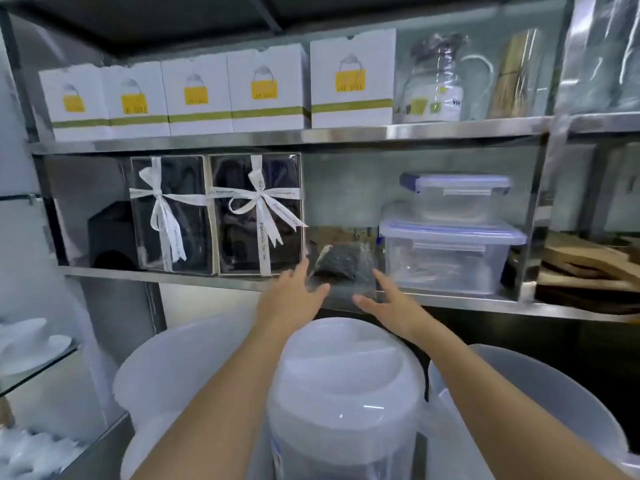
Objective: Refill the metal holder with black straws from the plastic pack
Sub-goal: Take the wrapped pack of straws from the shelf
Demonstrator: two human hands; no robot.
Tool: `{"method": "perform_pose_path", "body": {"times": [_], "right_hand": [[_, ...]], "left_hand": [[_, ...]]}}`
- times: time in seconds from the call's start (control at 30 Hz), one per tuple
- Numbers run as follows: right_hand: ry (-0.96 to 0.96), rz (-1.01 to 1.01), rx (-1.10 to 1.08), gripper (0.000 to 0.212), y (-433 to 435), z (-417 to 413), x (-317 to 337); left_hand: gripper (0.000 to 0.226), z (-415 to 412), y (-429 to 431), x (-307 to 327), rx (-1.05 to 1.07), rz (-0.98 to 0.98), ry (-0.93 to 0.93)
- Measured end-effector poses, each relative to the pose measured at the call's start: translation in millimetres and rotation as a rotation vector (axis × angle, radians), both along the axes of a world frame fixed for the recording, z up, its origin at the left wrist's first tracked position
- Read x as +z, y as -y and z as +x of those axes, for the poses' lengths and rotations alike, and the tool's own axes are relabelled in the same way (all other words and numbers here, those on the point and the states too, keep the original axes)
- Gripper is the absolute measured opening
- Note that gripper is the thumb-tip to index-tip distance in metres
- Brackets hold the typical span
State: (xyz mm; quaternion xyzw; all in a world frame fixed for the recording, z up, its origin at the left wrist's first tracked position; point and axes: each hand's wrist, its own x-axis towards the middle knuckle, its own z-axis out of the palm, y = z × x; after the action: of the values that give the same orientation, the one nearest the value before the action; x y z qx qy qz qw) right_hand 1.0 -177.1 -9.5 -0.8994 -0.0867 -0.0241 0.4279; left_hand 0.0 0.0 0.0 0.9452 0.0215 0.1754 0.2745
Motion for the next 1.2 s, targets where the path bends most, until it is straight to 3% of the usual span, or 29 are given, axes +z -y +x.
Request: {"method": "perform_pose_path", "body": {"times": [0.13, 0.27, 0.43, 0.57, 0.63, 0.73, 0.8, 0.9, 1.03, 1.13, 1.2], "right_hand": [[-0.151, 0.190, 0.129, 0.070, -1.9, 7.1, -3.8], [-0.144, 0.261, 0.148, 0.050, 0.8, 3.0, -6.4], [0.035, 0.402, 0.082, 0.048, 5.4, -6.3, 6.4], [0.076, 0.457, 0.071, 0.043, 14.9, -17.0, 16.1], [0.079, 0.464, 0.044, 0.043, 20.4, -21.8, 19.5], [0.086, 0.451, 0.034, 0.042, 25.0, -32.0, 28.2], [0.090, 0.459, 0.060, 0.036, 27.1, -39.9, 34.4], [0.110, 0.470, 0.107, 0.027, 31.1, -54.1, 45.7], [0.120, 0.515, 0.251, 0.043, 43.9, -72.3, 64.2], [0.170, 0.517, 0.321, 0.048, 57.2, -83.7, 75.9], [0.208, 0.311, 0.217, 0.070, 62.7, -83.1, 79.3]], "left_hand": [[0.047, 11.6, -4.6, -5.7, -0.134, -0.467, -0.156], [0.018, 4.3, -2.1, -6.4, -0.197, -0.626, -0.117], [0.024, -10.0, -3.0, 1.2, -0.223, -0.770, -0.005], [0.029, -18.2, -5.3, -2.6, -0.177, -0.773, 0.024], [0.038, -21.3, -6.6, -3.8, -0.178, -0.613, 0.005], [0.077, -24.6, -4.8, -5.0, -0.265, -0.405, -0.041], [0.082, -29.5, 1.5, -3.6, -0.301, -0.276, -0.040], [0.063, -32.3, 9.4, 3.4, -0.299, -0.181, 0.092], [0.029, -43.3, 15.1, 24.4, -0.394, -0.182, 0.249], [0.036, -60.5, 18.3, 44.9, -0.431, -0.378, 0.301], [0.019, -71.6, 20.7, 58.3, -0.423, -0.481, 0.350]]}}
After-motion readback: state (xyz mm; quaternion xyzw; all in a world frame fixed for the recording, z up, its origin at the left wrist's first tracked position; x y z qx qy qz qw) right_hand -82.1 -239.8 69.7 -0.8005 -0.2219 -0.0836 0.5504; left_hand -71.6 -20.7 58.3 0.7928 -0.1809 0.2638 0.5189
